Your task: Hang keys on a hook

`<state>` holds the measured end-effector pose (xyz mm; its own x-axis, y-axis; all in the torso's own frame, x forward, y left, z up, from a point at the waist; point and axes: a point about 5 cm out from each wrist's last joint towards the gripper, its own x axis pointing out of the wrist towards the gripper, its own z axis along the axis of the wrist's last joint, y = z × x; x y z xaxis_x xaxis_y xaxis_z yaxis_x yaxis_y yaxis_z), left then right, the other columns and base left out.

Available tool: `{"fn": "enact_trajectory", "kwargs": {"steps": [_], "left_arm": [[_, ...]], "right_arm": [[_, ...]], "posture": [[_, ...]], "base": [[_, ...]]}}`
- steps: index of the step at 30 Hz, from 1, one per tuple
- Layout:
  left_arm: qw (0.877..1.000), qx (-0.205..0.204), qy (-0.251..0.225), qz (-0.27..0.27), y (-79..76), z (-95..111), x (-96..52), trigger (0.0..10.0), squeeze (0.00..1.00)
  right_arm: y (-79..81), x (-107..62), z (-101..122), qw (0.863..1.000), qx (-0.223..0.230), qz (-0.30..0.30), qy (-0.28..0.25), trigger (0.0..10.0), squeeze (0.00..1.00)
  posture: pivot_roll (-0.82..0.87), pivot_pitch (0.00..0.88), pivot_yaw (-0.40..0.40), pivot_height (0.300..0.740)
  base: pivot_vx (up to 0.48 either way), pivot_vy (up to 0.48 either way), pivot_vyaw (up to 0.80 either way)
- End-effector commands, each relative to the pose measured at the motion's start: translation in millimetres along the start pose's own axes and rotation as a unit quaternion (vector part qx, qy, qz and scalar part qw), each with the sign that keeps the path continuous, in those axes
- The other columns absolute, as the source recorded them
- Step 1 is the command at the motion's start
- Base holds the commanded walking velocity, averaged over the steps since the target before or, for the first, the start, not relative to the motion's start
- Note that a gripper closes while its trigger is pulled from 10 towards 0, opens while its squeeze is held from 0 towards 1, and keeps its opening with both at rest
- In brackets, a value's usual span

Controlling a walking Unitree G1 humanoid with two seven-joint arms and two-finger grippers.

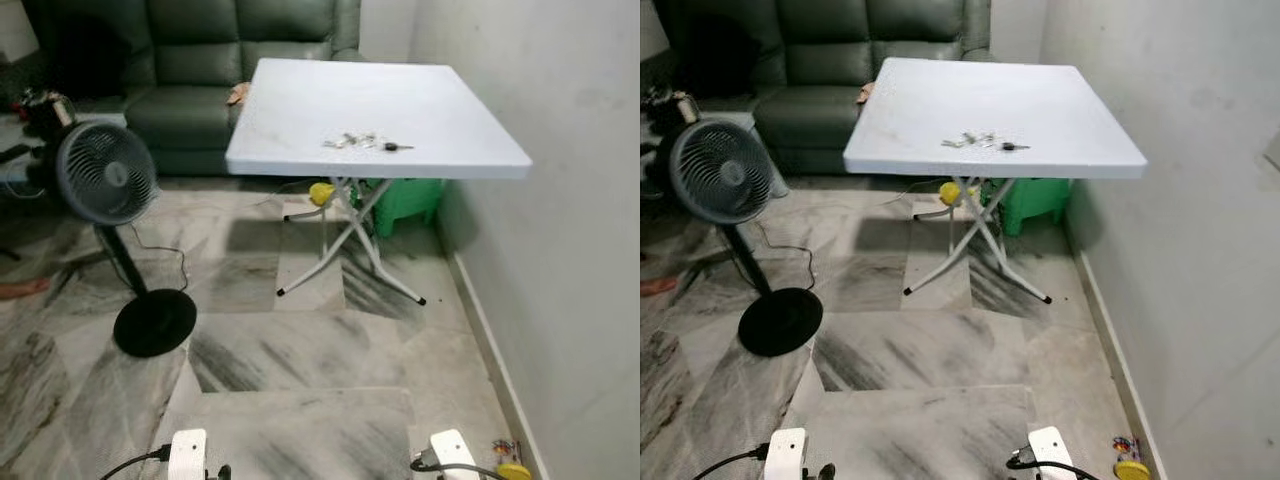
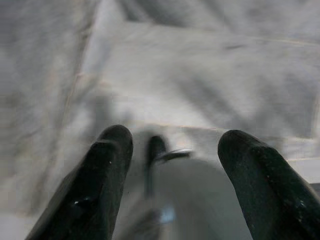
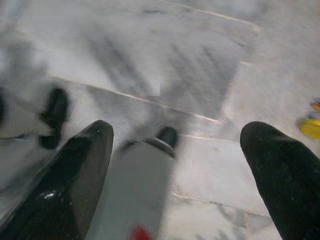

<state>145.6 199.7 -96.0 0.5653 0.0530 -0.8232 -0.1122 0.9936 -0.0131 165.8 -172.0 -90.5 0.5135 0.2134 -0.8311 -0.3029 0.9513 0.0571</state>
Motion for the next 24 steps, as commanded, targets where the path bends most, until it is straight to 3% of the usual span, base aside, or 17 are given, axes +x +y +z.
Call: {"fn": "enact_trajectory", "kwargs": {"steps": [1, 4, 8, 12, 17, 24], "left_arm": [[1.000, -0.004, -0.028, -0.009, -4.3, 12.2, 2.3, 10.0, 0.00], [0.999, -0.009, -0.042, -0.010, -4.2, 17.1, 2.8, 10.0, 0.00], [0.992, -0.025, -0.127, -0.011, -4.0, 50.0, 4.2, 10.0, 0.00], [0.984, -0.030, -0.178, -0.012, -3.5, 67.8, 2.8, 10.0, 0.00], [0.961, -0.022, -0.274, -0.019, -5.8, 95.9, -4.7, 10.0, 0.00], [0.949, -0.025, -0.314, -0.028, -8.3, 104.9, -9.9, 10.0, 0.00]], "right_arm": [[-8.2, -1.6, 4.1, 1.000, -0.001, -0.014, -0.012, 10.0, 0.00], [-9.0, -1.2, 10.2, 0.999, 0.001, -0.015, -0.029, 10.0, 0.00], [-11.5, 0.0, 40.4, 0.994, 0.007, -0.016, -0.108, 10.0, 0.00], [-10.8, -0.4, 57.7, 0.988, 0.000, -0.010, -0.152, 10.0, 0.00], [-4.1, -4.2, 97.9, 0.967, -0.012, 0.015, -0.254, 10.0, 0.00], [0.4, -7.4, 112.0, 0.954, -0.020, 0.028, -0.296, 10.0, 0.00]], "posture": [[-0.06, 0.000, -0.022, 0.740], [-0.06, 0.000, -0.020, 0.740], [-0.07, 0.000, -0.016, 0.740], [-0.07, 0.000, -0.016, 0.740], [-0.08, 0.000, -0.012, 0.740], [-0.08, 0.000, -0.011, 0.740]], "base": [[0.000, 0.000, 0.00], [0.000, 0.000, 0.00], [0.000, 0.000, 0.00], [0.000, 0.000, 0.00], [0.000, 0.000, 0.00], [0.000, 0.000, 0.00]]}}
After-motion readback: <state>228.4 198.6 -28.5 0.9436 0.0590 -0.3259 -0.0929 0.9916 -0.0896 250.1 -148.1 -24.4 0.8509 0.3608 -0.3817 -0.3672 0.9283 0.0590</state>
